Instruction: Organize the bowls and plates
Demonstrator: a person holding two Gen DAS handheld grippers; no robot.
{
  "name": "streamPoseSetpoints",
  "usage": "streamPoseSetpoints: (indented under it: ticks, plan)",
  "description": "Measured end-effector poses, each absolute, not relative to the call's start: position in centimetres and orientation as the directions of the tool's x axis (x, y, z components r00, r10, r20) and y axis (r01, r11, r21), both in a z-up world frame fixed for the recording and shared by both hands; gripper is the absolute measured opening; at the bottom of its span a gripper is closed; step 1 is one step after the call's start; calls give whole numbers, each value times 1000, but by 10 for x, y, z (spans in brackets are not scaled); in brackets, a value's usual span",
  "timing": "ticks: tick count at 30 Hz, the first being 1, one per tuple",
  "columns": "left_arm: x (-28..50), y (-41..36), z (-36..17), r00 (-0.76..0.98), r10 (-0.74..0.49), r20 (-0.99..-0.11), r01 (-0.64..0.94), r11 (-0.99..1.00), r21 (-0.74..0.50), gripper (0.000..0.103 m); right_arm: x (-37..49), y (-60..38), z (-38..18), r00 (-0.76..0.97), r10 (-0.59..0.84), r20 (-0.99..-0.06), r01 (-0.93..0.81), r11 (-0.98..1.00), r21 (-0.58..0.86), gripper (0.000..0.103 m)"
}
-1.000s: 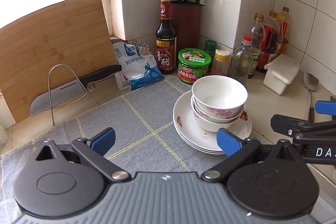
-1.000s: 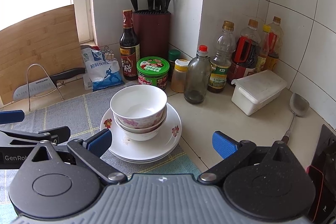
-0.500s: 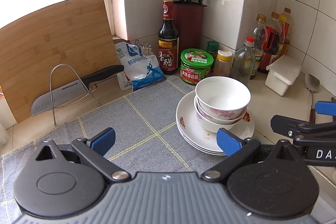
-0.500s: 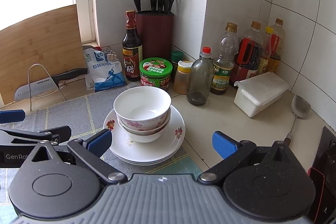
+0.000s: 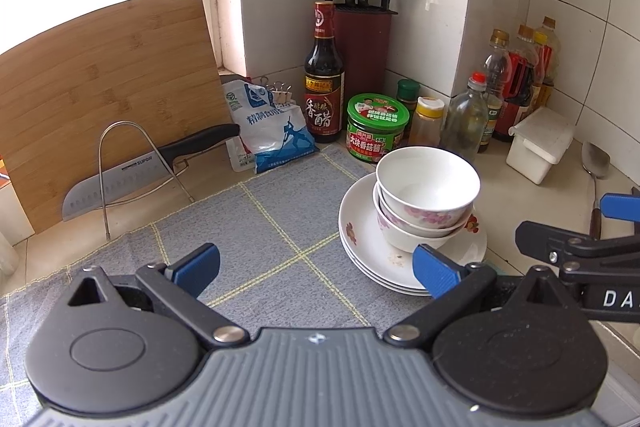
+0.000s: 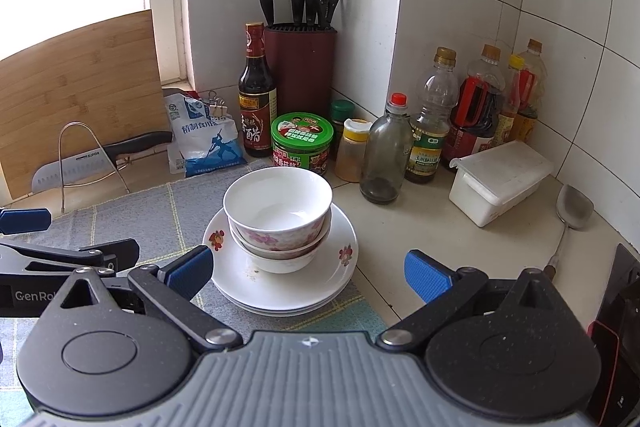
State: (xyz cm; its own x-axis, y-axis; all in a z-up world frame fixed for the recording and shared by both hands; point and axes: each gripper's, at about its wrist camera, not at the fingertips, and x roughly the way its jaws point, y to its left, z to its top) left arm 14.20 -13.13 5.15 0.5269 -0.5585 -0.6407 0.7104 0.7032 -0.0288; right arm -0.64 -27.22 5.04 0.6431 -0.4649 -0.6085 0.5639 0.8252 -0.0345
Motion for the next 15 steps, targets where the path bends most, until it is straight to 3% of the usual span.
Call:
streamPoseSetpoints:
  ticks: [15]
  plan:
    - [142, -130, 51, 523, -560, -643, 713, 700, -30, 102, -6, -271, 52, 644, -468, -605, 564, 825, -37, 103]
